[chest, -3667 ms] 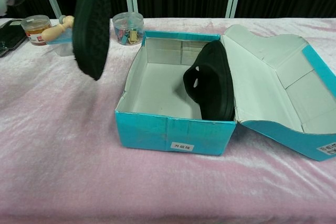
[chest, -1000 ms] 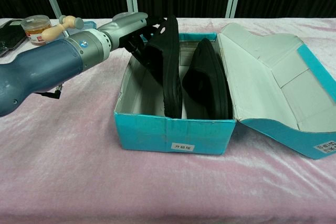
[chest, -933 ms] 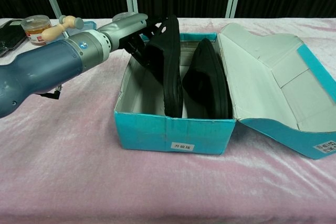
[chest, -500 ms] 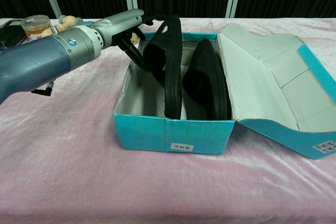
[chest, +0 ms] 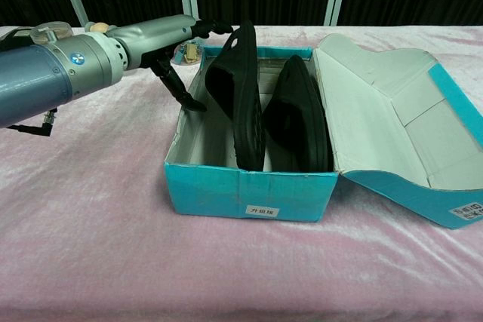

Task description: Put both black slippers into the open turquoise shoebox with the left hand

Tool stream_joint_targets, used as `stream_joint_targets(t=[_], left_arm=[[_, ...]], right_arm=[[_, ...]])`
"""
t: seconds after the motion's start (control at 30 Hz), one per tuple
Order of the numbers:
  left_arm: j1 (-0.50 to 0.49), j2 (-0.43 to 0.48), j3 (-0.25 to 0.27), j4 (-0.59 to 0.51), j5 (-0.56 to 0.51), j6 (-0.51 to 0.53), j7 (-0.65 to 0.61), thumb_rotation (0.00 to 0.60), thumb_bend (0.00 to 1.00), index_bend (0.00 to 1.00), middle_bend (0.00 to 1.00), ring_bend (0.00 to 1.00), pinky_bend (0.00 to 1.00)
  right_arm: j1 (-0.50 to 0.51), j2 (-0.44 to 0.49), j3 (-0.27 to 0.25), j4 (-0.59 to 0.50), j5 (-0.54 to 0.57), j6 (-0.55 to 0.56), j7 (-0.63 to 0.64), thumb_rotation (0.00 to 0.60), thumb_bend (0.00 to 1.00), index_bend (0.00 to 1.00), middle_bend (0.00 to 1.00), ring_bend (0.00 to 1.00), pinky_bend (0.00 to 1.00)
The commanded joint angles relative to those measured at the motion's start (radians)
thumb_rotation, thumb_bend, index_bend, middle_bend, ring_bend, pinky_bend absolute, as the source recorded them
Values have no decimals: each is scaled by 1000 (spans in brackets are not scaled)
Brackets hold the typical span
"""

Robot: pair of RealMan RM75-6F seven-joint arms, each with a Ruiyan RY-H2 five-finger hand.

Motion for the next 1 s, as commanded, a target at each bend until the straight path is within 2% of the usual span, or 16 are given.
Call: stream_joint_targets(t=[0.03, 0.27, 0.33, 0.6, 0.77, 1.0], left_arm=[[19, 29, 8, -41, 9, 43, 35, 600, 0, 0, 0, 0, 0], [67, 112, 16, -176, 18, 137, 113, 600, 0, 0, 0, 0, 0], [83, 120, 20, -202, 52, 179, 111, 600, 0, 0, 9, 0, 3], [108, 92, 77, -226, 233, 289, 170, 600, 0, 101, 168, 106, 85], [99, 68, 83, -223, 244, 277, 217, 600, 0, 138, 206, 138, 112], [84, 41, 74, -219, 192, 227, 284, 600, 0, 139, 213, 139, 113]], right_arm=[[1, 0, 0, 0, -1, 0, 0, 600, 181, 0, 64, 0, 73], [3, 1, 1, 0, 1, -5, -1, 600, 182, 0, 64, 0, 73], [3, 0, 2, 0, 1, -5, -1, 600, 182, 0, 64, 0, 73], [7, -5, 1, 3, -1, -9, 1, 600, 182, 0, 64, 0, 73], [4, -4, 2, 6, 0, -5, 8, 600, 181, 0, 64, 0, 73], [0, -5, 0, 12, -1, -1, 19, 600, 182, 0, 64, 0, 73]])
